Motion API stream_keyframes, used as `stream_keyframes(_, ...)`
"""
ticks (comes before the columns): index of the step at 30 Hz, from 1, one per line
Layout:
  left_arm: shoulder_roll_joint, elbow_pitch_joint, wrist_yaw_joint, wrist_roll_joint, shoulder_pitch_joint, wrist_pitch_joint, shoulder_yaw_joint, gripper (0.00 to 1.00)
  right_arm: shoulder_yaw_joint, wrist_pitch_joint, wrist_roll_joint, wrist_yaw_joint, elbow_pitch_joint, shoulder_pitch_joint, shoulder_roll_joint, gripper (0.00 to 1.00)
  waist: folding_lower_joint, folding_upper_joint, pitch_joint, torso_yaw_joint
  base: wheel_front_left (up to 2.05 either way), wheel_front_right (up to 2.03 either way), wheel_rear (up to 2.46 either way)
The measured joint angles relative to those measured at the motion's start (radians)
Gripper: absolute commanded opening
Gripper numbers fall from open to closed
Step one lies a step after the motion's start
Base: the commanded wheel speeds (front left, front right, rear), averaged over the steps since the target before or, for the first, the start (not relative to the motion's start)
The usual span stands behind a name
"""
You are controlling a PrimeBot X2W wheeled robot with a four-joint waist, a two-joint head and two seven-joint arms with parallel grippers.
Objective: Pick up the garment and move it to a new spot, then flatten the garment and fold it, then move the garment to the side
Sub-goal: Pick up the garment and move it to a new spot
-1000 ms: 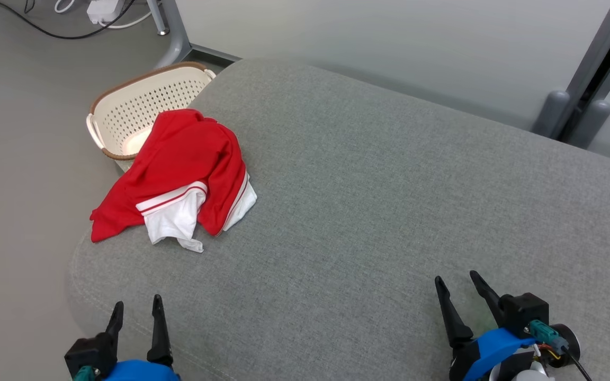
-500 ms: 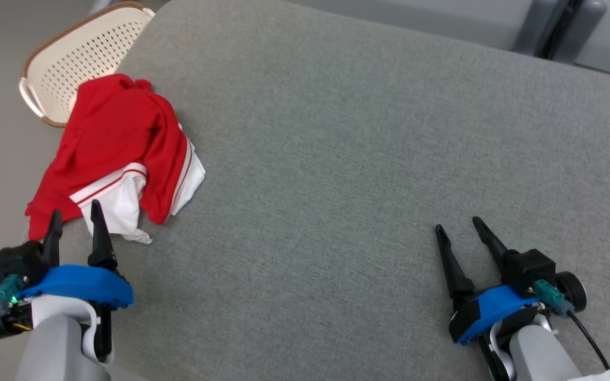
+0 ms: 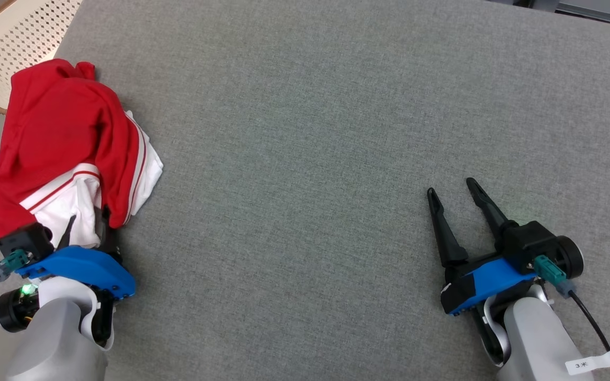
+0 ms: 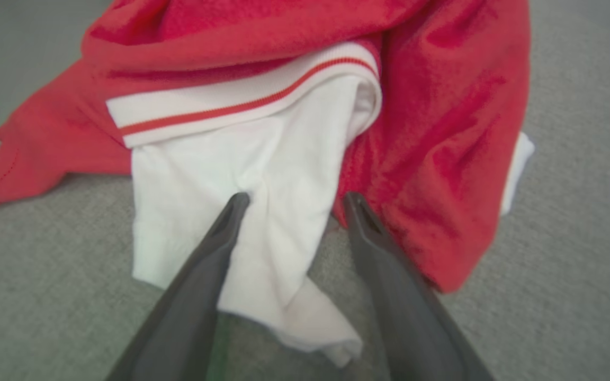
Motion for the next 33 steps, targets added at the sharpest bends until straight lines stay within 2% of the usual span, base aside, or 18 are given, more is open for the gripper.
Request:
stream_keyframes(1, 0.003, 0.007, 0.0, -0.012, -0.003, -0.001, -0.013, 0.0, -0.001, 0.0, 0.0, 0.0, 0.0, 0.0, 0.0, 1.0, 0.0, 0.0, -0.001, -0.001, 0.0, 0.0, 0.0)
stream_keyframes(6, 0.012, 0.024, 0.0, -0.05, -0.012, -0.022, -0.078, 0.0, -0.014, 0.002, 0.003, 0.0, 0.012, 0.003, -0.003, 1.0, 0.0004, 0.0, -0.025, 0.008, 0.0, 0.0, 0.0)
stream_keyframes(10, 0.048, -0.021, 0.0, -0.058, -0.015, -0.04, -0.11, 0.0, -0.02, 0.005, 0.022, -0.001, 0.03, 0.015, -0.014, 1.0, 0.0005, 0.0, -0.062, 0.023, 0.0, 0.0, 0.0)
stream_keyframes(15, 0.094, -0.24, 0.0, 0.004, -0.023, -0.043, -0.087, 0.0, -0.009, 0.009, 0.058, -0.002, 0.053, 0.055, -0.02, 1.0, 0.0005, 0.0, -0.127, 0.038, 0.0, 0.0, 0.0)
stream_keyframes(20, 0.11, -0.43, 0.0, 0.08, -0.014, -0.043, -0.071, 0.0, 0.007, 0.01, 0.103, -0.002, 0.067, 0.098, -0.02, 1.0, 0.0003, 0.0, -0.194, 0.028, 0.0, 0.0, 0.0)
stream_keyframes(28, 0.114, -0.65, 0.0, 0.121, 0.008, -0.043, -0.125, 0.0, 0.027, 0.01, 0.149, -0.002, 0.068, 0.152, -0.021, 1.0, 0.0001, 0.0, -0.265, -0.066, 0.0, 0.0, 0.0)
stream_keyframes(33, 0.072, -0.712, 0.0, 0.105, 0.017, -0.044, -0.208, 0.0, 0.037, 0.01, 0.156, -0.002, 0.06, 0.166, -0.021, 1.0, 0.0001, 0.0, -0.28, -0.165, 0.0, 0.0, 0.0)
